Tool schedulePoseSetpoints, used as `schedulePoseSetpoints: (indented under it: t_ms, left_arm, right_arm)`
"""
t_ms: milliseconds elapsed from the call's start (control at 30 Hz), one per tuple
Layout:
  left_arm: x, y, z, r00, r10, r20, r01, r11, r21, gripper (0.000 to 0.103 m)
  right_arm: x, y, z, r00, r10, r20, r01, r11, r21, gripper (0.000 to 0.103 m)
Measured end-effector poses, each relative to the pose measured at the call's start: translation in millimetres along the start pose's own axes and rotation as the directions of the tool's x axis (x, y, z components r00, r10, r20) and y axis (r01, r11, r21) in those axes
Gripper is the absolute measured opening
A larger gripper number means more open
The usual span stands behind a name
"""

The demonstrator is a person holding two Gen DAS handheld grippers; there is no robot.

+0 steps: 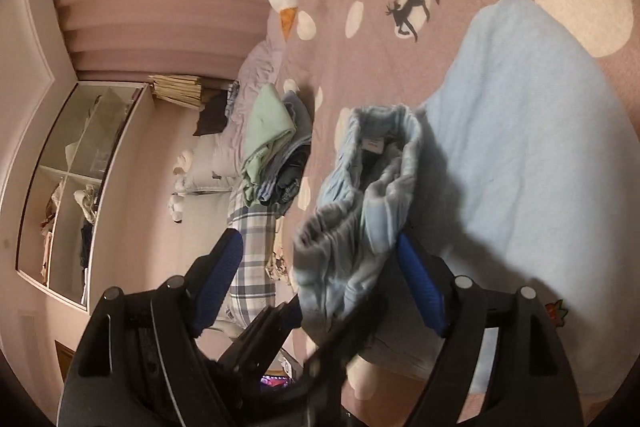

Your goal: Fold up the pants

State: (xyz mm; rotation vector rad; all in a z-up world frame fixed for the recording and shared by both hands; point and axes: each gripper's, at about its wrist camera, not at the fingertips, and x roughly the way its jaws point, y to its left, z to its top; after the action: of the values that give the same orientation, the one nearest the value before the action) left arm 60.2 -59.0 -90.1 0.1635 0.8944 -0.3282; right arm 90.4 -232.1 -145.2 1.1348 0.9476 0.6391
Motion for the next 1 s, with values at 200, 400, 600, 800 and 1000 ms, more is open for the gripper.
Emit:
schedulePoseSetpoints:
  t_ms: [200,400,600,800,1000]
  left_arm:
    - [-18.9,18.3,-15.2,1.000,-0.015,0.007,0.015,0.998,-0.065,0.059]
    - [-30.6,67.0,-39.1,0.999,-0.033,-0.025,0.026,0.969,-0.247,0.059]
    - [-36.8,107.5,-57.2,0.999,0.002,-0.045,-0.020,0.918,-0.396,0.059]
    - [-40.0,112.5,-60.9,0.999,0.011,-0.040,-0.027,0.905,-0.425,0.059]
    - [-35.8,109.7,-59.5,0.999,0.005,-0.042,-0.022,0.909,-0.417,0.059]
  right_arm:
    - [9.9,3.0,8.1,0.994,-0.101,-0.036,0.100,0.994,-0.049,0.069]
    - [12.8,2.1,10.2,0.980,-0.198,-0.021,0.194,0.972,-0.135,0.033]
    - [2.9,2.8,1.3,0.975,-0.221,0.035,0.223,0.949,-0.224,0.021]
    - [-18.5,24.9,-0.2,0.981,-0.168,0.096,0.188,0.946,-0.265,0.020]
    - [-53.5,38.9,5.4,0.977,-0.138,0.165,0.180,0.944,-0.278,0.020]
